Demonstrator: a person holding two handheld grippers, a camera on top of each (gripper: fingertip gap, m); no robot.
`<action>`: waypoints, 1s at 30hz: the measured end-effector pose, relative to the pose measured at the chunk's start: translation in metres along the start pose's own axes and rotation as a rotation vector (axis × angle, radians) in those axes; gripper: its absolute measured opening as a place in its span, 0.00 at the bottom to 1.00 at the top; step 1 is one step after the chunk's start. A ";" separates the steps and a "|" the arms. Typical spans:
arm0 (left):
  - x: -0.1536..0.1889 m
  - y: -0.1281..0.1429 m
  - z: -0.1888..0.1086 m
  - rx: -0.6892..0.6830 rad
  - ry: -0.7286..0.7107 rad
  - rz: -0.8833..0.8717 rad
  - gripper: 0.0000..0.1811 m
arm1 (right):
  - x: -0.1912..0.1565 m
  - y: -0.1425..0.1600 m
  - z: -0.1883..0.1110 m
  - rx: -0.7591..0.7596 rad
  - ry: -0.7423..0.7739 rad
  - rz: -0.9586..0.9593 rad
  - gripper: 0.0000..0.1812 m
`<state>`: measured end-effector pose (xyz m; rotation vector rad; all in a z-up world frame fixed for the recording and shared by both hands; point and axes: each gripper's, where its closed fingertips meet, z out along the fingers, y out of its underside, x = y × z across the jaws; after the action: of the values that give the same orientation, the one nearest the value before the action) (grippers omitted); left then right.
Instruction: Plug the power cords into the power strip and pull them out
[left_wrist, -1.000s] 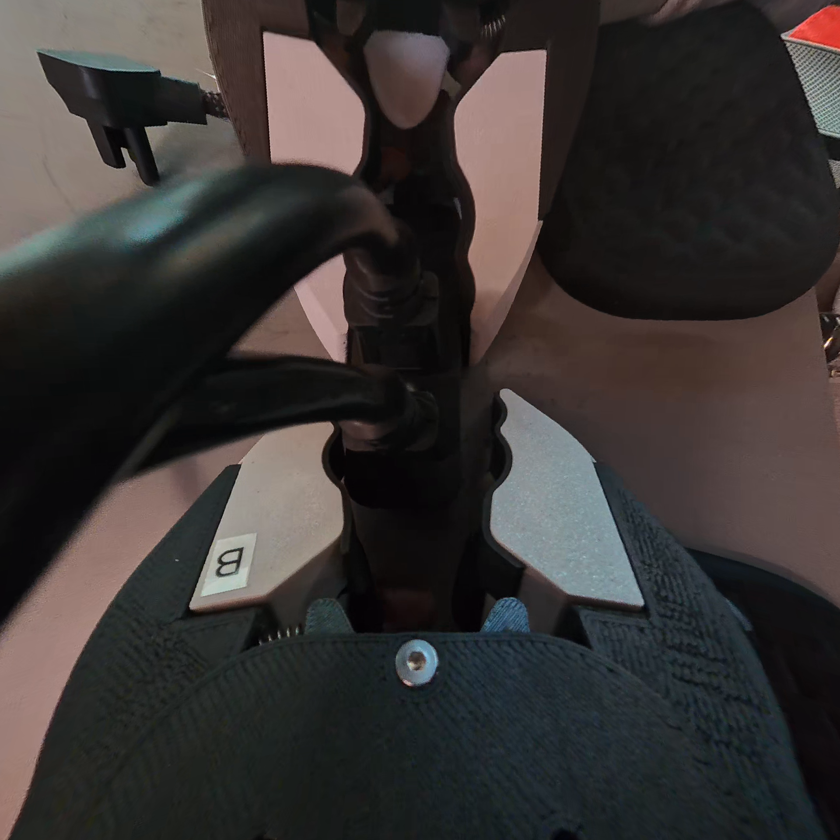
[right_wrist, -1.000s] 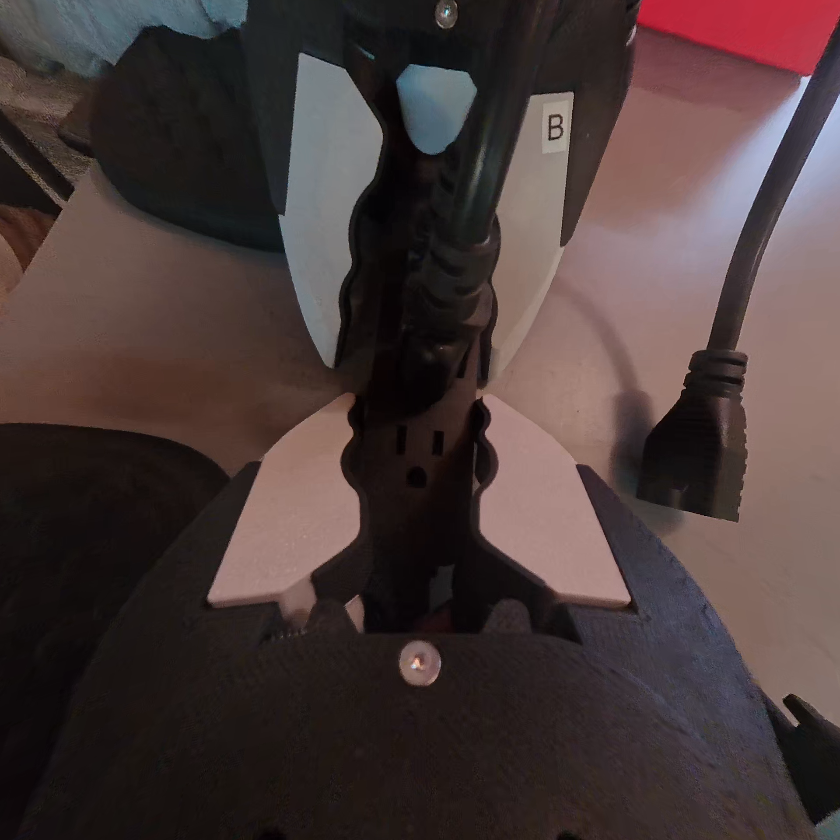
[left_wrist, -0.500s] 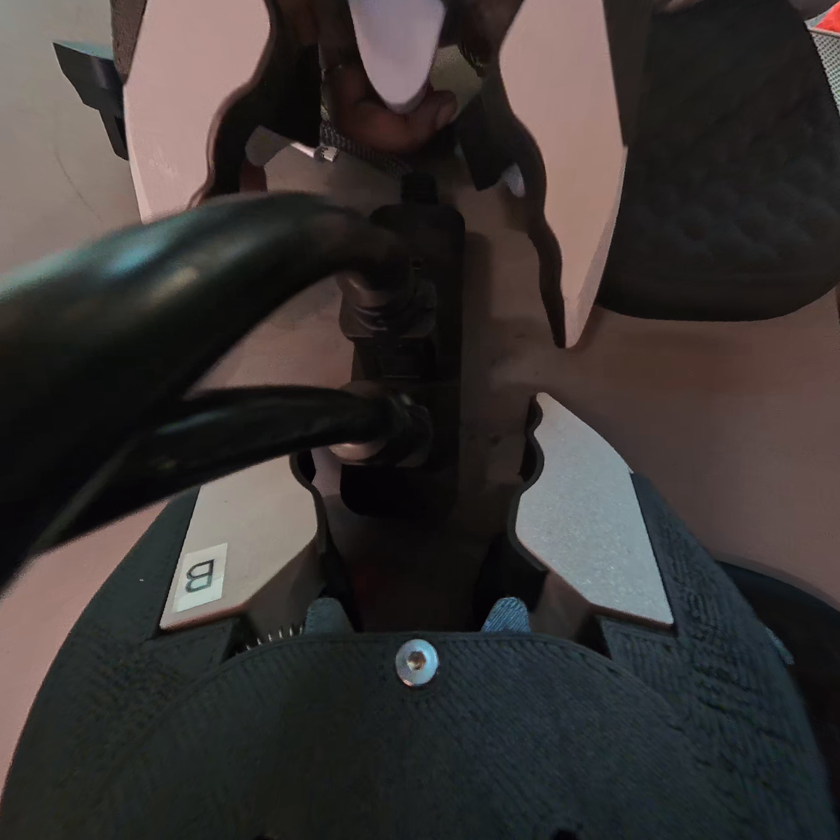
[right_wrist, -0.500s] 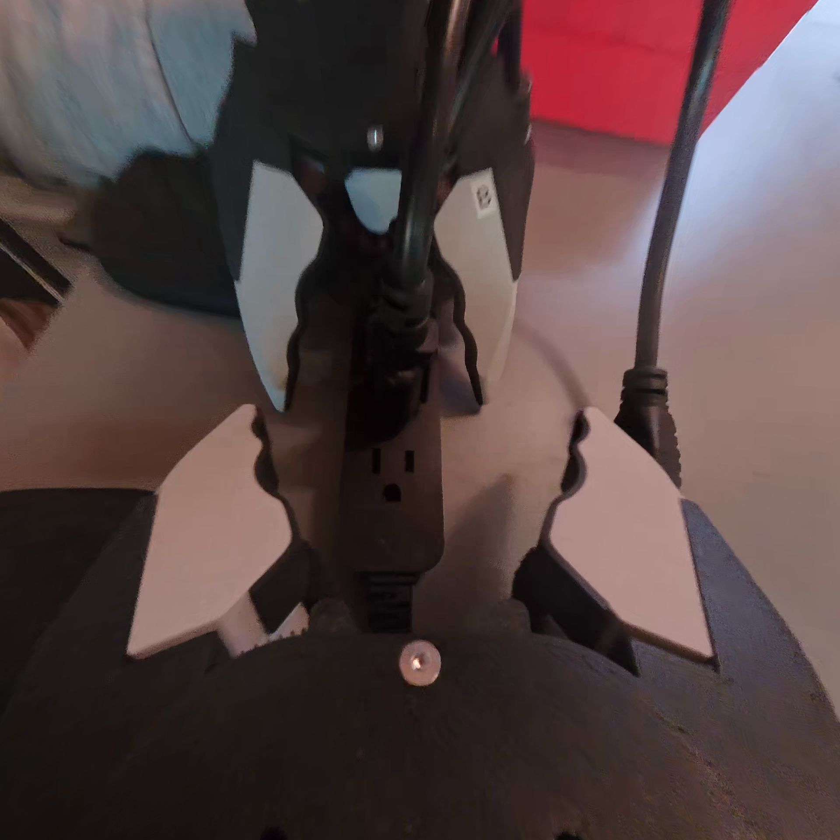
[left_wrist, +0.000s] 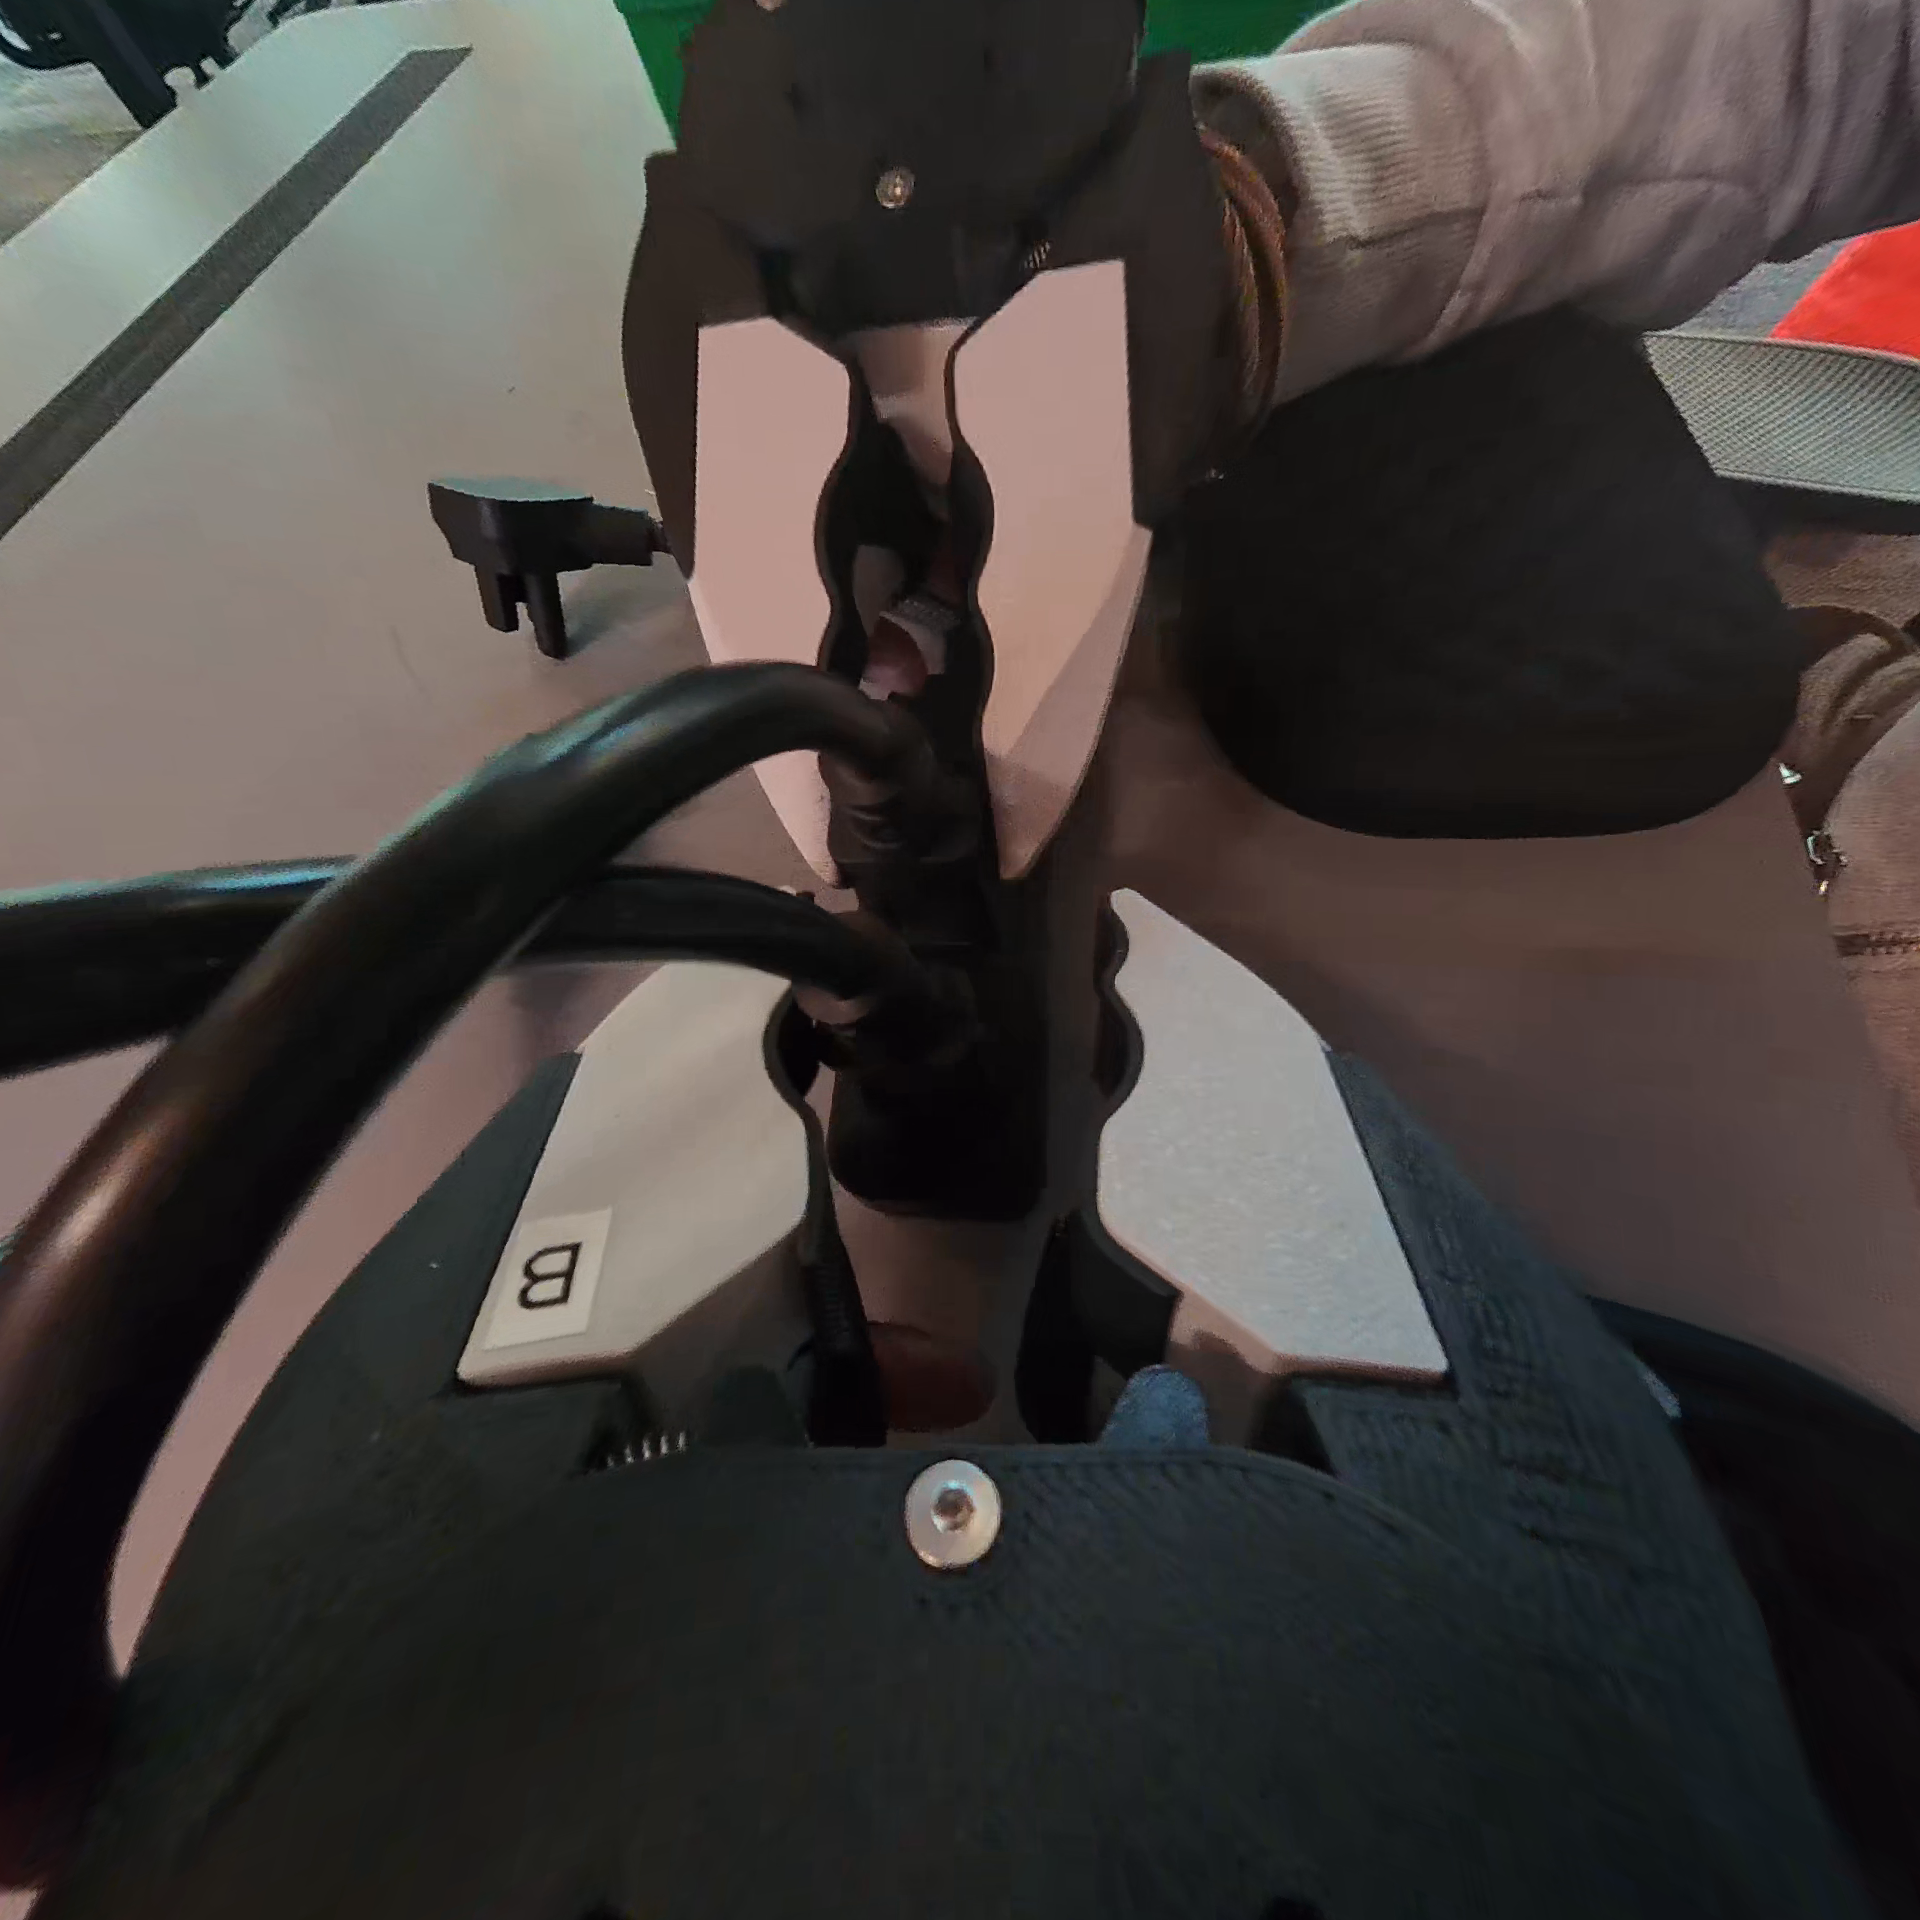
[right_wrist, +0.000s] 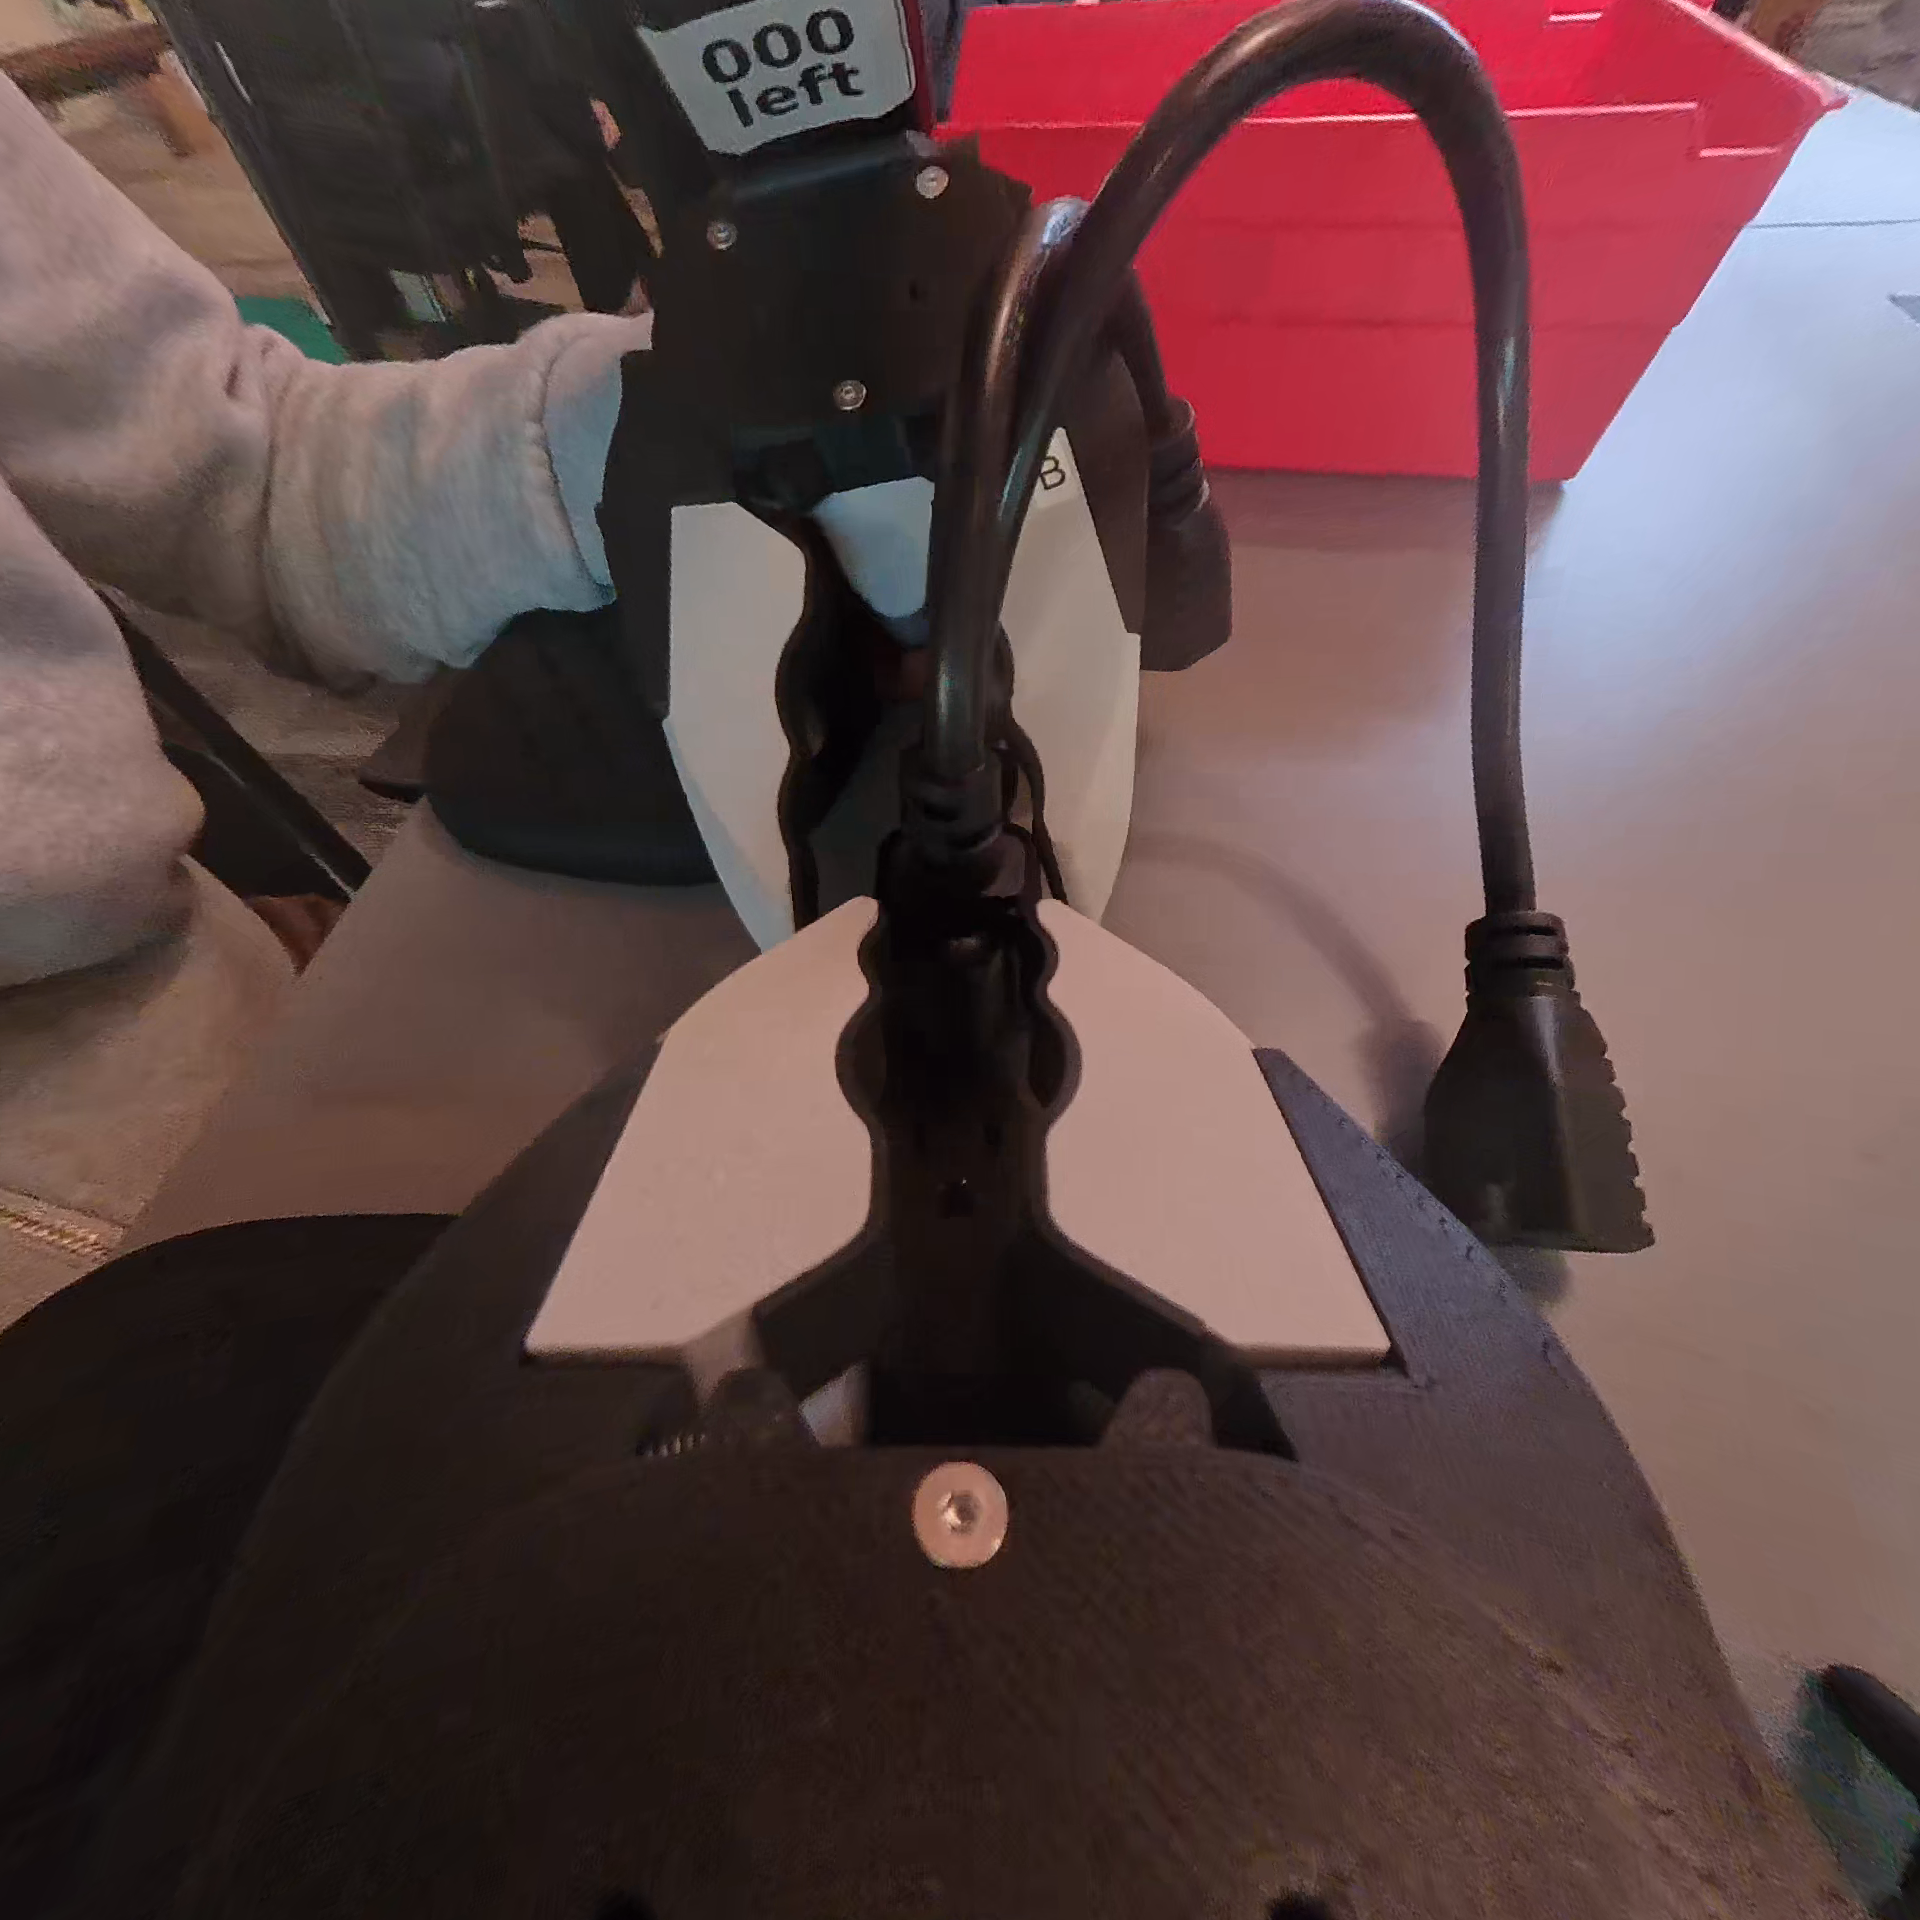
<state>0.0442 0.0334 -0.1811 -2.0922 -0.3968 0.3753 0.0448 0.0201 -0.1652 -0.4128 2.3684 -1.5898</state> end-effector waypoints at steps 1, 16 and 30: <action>0.000 0.001 -0.001 -0.003 0.001 -0.006 0.27 | 0.000 0.000 0.000 -0.001 -0.004 0.003 0.13; -0.002 0.016 -0.004 -0.095 0.025 -0.127 0.15 | -0.002 0.000 0.006 -0.023 -0.020 -0.068 0.13; 0.007 0.015 -0.003 -0.198 0.086 -0.130 0.14 | -0.010 -0.001 0.006 -0.040 -0.059 -0.152 0.13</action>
<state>0.0534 0.0264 -0.1930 -2.2515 -0.5336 0.1746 0.0563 0.0187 -0.1657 -0.6535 2.3777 -1.5722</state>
